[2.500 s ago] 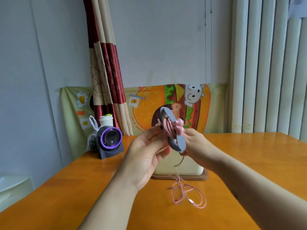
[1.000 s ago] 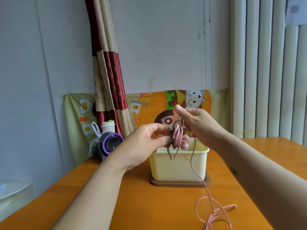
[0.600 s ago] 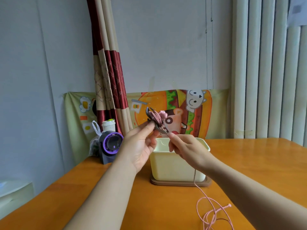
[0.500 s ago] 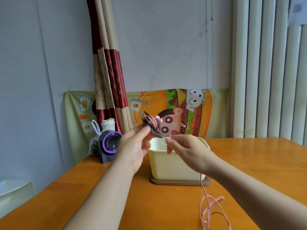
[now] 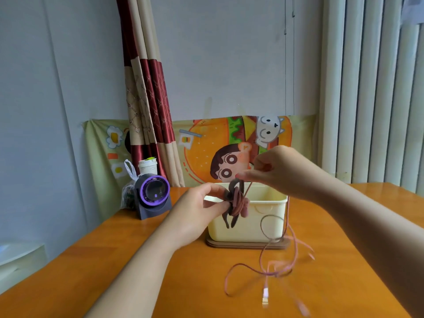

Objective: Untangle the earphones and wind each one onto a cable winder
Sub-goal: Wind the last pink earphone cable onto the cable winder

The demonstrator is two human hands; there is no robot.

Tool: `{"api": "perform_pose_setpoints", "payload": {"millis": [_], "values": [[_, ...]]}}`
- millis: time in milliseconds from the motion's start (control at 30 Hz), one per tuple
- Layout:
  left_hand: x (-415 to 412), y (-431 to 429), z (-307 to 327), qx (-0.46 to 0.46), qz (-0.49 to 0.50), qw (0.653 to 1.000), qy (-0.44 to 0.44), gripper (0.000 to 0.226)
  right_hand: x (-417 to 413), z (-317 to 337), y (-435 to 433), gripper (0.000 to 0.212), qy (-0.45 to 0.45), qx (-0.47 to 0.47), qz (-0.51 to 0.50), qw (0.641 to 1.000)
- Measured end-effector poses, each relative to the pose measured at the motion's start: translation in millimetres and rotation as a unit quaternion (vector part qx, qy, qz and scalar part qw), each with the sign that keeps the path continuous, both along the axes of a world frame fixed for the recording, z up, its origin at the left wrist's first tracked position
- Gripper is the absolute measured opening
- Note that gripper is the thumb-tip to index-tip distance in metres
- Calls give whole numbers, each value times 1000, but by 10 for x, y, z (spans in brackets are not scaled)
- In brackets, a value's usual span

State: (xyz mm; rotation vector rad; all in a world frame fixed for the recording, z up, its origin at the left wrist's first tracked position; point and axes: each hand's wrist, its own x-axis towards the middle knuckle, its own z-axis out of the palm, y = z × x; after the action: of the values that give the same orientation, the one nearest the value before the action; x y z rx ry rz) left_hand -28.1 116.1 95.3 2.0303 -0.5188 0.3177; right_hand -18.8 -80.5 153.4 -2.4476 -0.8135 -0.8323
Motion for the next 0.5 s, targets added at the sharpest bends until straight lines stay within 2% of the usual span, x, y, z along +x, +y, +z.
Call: {"api": "perform_pose_setpoints", "payload": {"millis": [133, 267, 433, 500], "values": [[-65, 5, 0, 24, -78, 996, 39, 13, 40, 24, -15, 57, -16, 35, 22, 999], [-114, -28, 10, -13, -130, 991, 39, 21, 60, -29, 29, 51, 4, 131, 54, 990], [-69, -33, 20, -107, -178, 977, 52, 31, 152, -137, 41, 63, 100, 271, 73, 955], [-79, -79, 58, -153, -187, 969, 57, 38, 155, -235, 88, 54, 166, 291, 102, 937]]}}
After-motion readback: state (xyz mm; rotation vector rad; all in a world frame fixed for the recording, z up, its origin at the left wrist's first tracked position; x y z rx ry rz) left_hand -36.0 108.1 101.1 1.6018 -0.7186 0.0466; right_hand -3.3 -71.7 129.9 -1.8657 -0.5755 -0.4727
